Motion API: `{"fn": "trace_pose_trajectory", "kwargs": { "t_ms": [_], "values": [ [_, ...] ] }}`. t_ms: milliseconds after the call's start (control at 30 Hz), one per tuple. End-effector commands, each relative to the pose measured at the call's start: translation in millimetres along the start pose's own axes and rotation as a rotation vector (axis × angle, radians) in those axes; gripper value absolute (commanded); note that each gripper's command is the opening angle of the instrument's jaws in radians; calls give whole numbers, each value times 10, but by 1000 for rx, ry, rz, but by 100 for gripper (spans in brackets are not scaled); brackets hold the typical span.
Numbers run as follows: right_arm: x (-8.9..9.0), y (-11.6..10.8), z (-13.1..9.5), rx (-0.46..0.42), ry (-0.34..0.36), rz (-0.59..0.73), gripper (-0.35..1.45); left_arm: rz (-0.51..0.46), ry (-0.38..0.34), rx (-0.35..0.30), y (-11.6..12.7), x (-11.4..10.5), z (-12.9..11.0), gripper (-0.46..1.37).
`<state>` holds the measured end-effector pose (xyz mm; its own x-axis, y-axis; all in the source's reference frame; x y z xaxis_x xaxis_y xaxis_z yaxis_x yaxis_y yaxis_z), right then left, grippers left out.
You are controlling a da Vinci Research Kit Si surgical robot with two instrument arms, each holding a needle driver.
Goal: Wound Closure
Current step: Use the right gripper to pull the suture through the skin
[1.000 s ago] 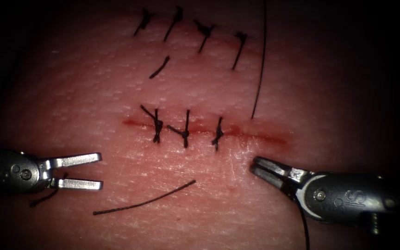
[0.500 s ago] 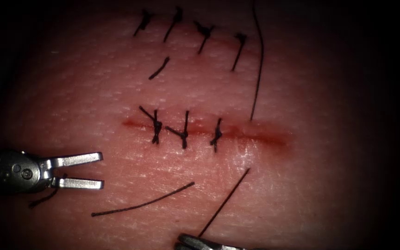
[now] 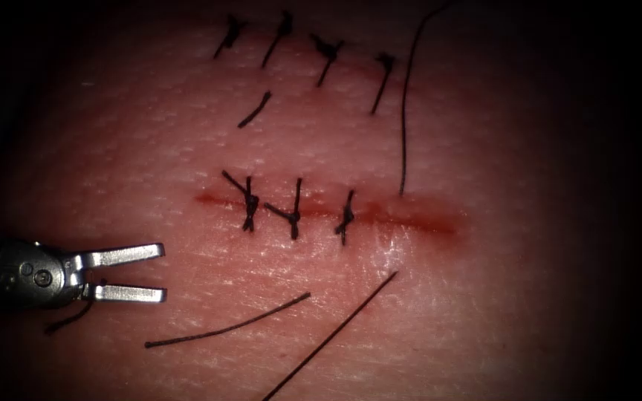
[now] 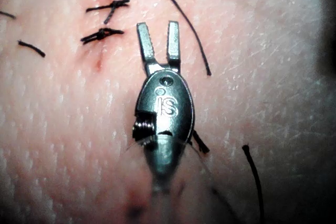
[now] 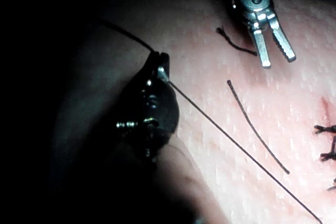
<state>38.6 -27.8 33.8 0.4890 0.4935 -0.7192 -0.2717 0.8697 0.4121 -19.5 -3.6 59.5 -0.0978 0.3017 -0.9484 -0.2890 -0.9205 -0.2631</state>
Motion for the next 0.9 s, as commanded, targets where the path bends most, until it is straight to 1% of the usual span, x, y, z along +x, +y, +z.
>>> {"fn": "trace_pose_trajectory", "kwargs": {
  "t_ms": [33,67,133,167,200,267,333,533,600,700,800,900],
  "values": [
    [6,-14,5,21,-2,-4,-35,0,0,-2,0,0,0,12],
    [9,-20,7,26,-1,-6,-35,0,0,-2,0,0,0,12],
    [18,-41,15,47,-1,-13,-35,0,1,-2,0,0,0,11],
    [21,-47,17,53,0,-15,-35,0,1,-2,0,0,0,12],
    [27,-60,22,65,2,-20,-35,0,1,-2,0,0,0,12],
    [32,-69,25,76,0,-24,-35,0,1,-2,0,0,0,12],
    [40,-86,34,100,-2,-36,-35,0,1,-2,0,0,0,12],
    [48,-117,46,145,6,-66,-35,0,1,-4,0,0,-2,11],
    [54,-132,48,159,5,-80,-35,0,0,-2,0,0,-3,11],
    [61,-145,50,176,8,-87,-35,0,0,-1,0,0,-2,11],
    [69,-164,54,198,10,-81,-35,0,0,-1,0,0,-2,11],
    [73,-173,57,211,12,-83,-35,0,0,-1,0,0,-2,11]
  ]
}}
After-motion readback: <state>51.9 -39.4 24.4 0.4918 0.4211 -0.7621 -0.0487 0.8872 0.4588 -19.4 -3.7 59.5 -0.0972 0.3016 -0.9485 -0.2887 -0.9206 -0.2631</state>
